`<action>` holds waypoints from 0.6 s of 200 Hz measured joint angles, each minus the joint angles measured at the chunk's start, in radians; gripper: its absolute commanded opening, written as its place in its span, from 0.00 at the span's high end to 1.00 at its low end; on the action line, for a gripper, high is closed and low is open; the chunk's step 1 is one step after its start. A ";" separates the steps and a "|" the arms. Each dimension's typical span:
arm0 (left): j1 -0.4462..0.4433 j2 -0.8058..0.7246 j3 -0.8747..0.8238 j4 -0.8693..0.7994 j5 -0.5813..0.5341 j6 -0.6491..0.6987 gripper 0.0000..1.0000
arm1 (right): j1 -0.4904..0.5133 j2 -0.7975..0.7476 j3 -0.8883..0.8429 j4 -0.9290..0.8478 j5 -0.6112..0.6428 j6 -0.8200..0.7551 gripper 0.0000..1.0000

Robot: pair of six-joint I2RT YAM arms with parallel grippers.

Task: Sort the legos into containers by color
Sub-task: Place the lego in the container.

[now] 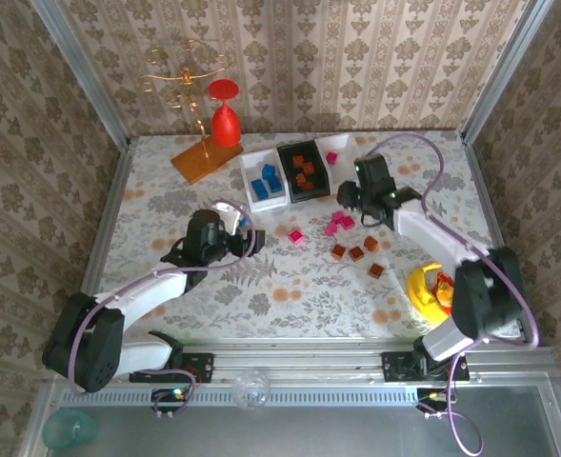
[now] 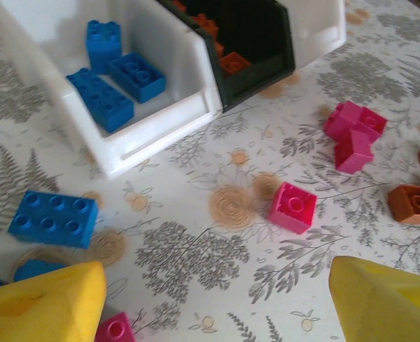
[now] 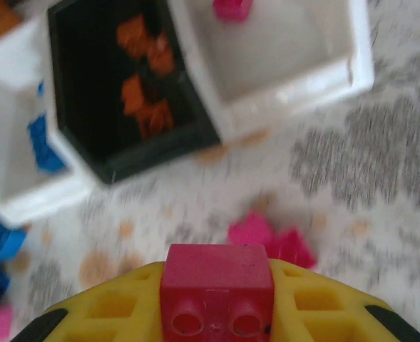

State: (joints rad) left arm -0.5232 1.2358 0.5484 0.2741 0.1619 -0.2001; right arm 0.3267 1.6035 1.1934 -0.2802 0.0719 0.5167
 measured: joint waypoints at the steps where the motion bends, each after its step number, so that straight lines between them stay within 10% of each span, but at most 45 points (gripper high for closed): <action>1: 0.000 -0.001 0.000 0.000 -0.001 -0.001 0.17 | -0.003 0.012 0.010 0.003 0.001 -0.001 0.69; 67: 0.001 -0.101 -0.022 -0.006 -0.040 -0.010 0.18 | -0.075 0.614 0.605 0.040 0.095 -0.024 0.63; 120: 0.001 -0.143 -0.027 -0.007 -0.058 -0.010 0.17 | -0.075 0.815 0.968 -0.096 0.195 -0.094 0.42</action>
State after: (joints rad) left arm -0.5220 1.0927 0.5209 0.2672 0.1036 -0.2104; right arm 0.2516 2.4184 2.1612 -0.3759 0.2672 0.4225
